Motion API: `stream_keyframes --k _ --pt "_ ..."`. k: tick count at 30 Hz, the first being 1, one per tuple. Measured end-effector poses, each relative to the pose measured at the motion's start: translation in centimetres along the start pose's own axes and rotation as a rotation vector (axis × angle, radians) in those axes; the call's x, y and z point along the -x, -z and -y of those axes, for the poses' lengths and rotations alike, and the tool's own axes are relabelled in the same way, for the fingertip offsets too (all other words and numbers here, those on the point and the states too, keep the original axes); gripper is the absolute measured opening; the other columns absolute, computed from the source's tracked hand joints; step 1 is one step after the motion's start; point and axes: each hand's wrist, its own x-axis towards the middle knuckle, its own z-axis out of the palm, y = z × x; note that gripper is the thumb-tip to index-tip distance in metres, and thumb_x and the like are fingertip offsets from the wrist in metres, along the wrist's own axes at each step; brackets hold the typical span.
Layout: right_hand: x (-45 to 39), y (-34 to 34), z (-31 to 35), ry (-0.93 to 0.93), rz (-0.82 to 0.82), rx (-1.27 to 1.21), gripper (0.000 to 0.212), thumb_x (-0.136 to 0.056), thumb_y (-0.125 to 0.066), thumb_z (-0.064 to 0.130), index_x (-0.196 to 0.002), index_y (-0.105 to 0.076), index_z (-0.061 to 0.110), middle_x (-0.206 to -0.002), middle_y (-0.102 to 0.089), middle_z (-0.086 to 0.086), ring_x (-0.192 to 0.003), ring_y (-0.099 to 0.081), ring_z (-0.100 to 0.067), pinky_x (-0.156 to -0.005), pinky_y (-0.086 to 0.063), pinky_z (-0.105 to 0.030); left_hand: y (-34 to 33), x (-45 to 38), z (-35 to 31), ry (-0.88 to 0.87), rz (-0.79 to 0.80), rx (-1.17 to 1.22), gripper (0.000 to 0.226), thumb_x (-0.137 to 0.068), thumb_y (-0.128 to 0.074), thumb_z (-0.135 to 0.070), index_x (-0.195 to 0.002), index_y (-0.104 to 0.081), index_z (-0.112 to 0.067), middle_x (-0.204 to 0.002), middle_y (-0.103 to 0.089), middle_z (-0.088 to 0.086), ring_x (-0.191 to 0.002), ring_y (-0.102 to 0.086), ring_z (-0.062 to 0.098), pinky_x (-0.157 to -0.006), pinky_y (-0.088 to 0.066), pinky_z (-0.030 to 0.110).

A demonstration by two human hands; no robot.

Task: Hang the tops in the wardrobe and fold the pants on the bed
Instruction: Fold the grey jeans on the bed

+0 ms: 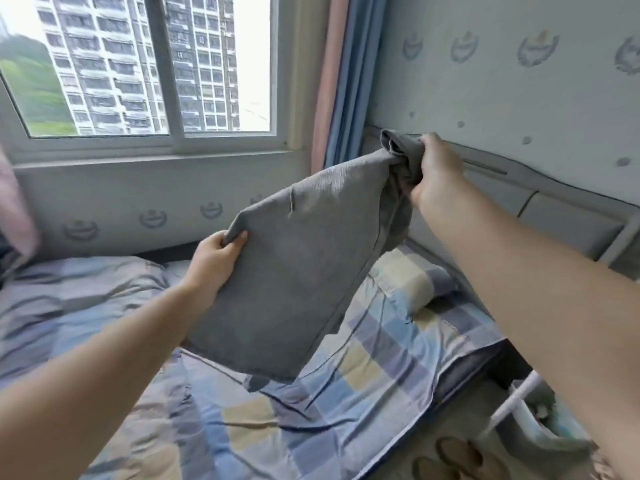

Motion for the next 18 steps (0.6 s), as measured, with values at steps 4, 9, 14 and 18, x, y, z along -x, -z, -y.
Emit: stream_keyframes --k 4,9,14,18 --pt "-2.0 -2.3 -3.2 -0.049 0.117 0.060 0.033 -0.086 -0.060 0.030 -0.116 -0.057 0.019 -0.103 -0.060 -0.003 -0.088 -0.060 -0.021 -0.066 -0.052 -0.030 3.5 -4.1 -0.9 -0.027 -0.114 -0.029 0.016 -0.091 -0.059 -0.036 -0.087 -0.065 -0.021 -0.082 -0.063 0.002 -0.077 -0.055 0.018 -0.073 -0.045 0.036" --pt "-4.0 -6.3 -6.3 -0.270 0.403 0.032 0.016 -0.093 -0.056 0.030 -0.101 -0.060 0.017 -0.096 -0.064 -0.008 -0.088 -0.063 -0.024 -0.088 -0.054 -0.038 6.8 -7.6 0.1 0.018 -0.280 -0.325 0.018 -0.092 -0.059 -0.027 -0.102 -0.068 -0.015 -0.096 -0.068 0.010 -0.094 -0.062 0.029 -0.087 -0.048 0.045" --pt "-3.3 -11.3 -9.0 -0.455 0.514 -0.110 0.013 -0.097 -0.043 0.016 -0.087 -0.049 0.012 -0.072 -0.045 -0.008 -0.062 -0.048 -0.021 -0.063 -0.045 -0.032 3.8 -6.5 -1.0 -0.215 -0.383 -0.435 0.028 -0.087 -0.067 -0.020 -0.114 -0.062 -0.013 -0.114 -0.060 0.016 -0.103 -0.059 0.028 -0.094 -0.046 0.046" --pt "-2.1 -13.7 -10.5 -0.532 0.602 -0.232 0.039 -0.094 -0.030 -0.007 -0.064 -0.055 -0.003 -0.048 -0.058 -0.014 -0.034 -0.052 -0.021 -0.037 -0.048 -0.024 -2.4 -3.6 -2.7 -0.255 -0.012 -0.149 0.061 -0.078 -0.073 -0.040 -0.130 -0.044 -0.030 -0.123 -0.056 0.001 -0.108 -0.058 0.007 -0.090 -0.050 0.029"
